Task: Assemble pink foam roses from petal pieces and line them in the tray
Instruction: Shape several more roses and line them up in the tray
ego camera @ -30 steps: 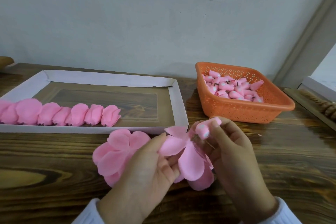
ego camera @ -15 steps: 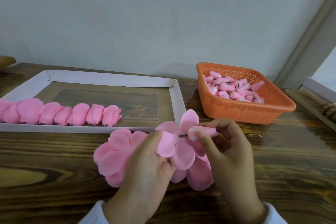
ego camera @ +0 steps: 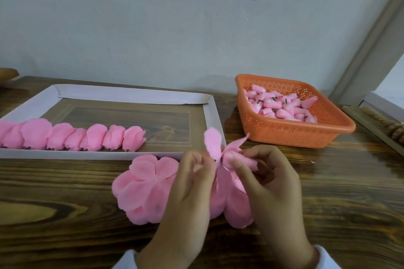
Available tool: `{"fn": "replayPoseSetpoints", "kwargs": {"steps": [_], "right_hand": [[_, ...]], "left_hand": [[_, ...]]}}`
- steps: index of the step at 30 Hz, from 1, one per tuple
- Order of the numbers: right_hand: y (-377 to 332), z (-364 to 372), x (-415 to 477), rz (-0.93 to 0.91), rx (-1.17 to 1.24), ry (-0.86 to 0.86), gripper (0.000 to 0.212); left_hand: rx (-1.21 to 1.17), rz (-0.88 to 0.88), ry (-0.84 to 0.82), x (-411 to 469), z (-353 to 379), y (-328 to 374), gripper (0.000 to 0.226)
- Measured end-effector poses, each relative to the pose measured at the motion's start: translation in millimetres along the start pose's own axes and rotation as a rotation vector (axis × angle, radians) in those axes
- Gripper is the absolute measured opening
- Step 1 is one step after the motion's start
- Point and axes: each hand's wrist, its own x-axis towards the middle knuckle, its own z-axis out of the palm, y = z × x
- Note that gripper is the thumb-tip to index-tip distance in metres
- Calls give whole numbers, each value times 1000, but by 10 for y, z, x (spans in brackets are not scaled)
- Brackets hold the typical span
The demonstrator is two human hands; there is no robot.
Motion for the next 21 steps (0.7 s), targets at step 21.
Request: {"fn": "replayPoseSetpoints", "kwargs": {"steps": [21], "right_hand": [[-98, 149, -136, 660, 853, -567, 58]], "left_hand": [[123, 311, -145, 62, -82, 103, 16]]}}
